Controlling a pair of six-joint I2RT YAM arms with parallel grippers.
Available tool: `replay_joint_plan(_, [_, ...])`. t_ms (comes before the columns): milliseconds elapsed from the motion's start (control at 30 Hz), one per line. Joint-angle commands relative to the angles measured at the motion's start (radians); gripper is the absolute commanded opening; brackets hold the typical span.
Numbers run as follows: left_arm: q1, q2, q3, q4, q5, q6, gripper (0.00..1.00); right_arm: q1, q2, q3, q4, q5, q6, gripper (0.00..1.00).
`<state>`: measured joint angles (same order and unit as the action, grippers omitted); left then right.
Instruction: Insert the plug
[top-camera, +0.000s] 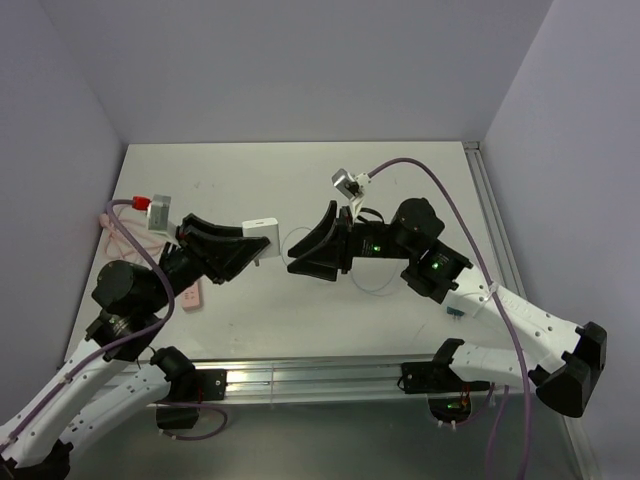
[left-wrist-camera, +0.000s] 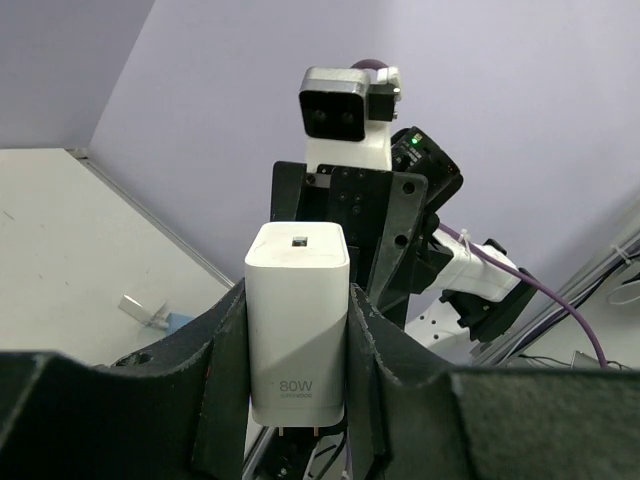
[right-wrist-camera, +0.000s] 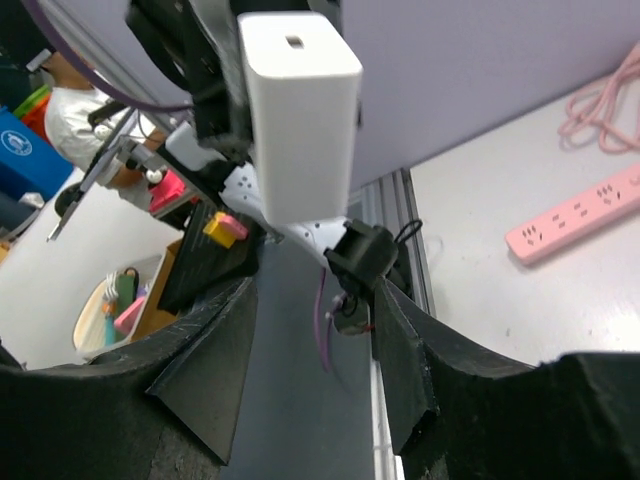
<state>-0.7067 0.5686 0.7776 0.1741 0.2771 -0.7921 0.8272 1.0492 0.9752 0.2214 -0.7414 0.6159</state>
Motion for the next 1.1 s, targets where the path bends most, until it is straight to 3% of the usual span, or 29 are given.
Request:
replay_joint_plan(0, [0.001, 0.004, -0.02, 0.126, -0.027, -0.068, 0.01, 0.007, 0.015, 0.008, 0.166, 0.028, 0.03, 0.57])
replay_joint_plan(367, [0.0, 0.013, -0.044, 0.174, 0.022, -0.071, 0.01, 0.009, 0.107, 0.069, 0.26, -0.016, 0.123, 0.57])
replay_joint_plan(733, [0.001, 0.02, -0.046, 0.148, 0.074, -0.056, 0.01, 0.007, 0.123, 0.112, 0.262, -0.018, 0.116, 0.57])
replay_joint_plan(833, [0.001, 0.025, -0.051, 0.143, 0.083, -0.053, 0.01, 0.007, 0.138, 0.122, 0.269, -0.042, 0.123, 0.48])
replay_joint_plan(867, [0.001, 0.025, -0.051, 0.142, 0.083, -0.055, 0.01, 0.009, 0.141, 0.125, 0.266, -0.049, 0.12, 0.3])
replay_joint_plan(933, [0.001, 0.02, -0.051, 0.13, 0.079, -0.052, 0.01, 0.009, 0.15, 0.131, 0.25, -0.05, 0.119, 0.14])
replay_joint_plan(1033, [0.001, 0.014, -0.054, 0.125, 0.071, -0.047, 0.01, 0.009, 0.15, 0.119, 0.26, -0.067, 0.127, 0.12])
replay_joint_plan(1067, [0.001, 0.014, -0.051, 0.123, 0.073, -0.045, 0.01, 0.009, 0.147, 0.111, 0.274, -0.078, 0.13, 0.2])
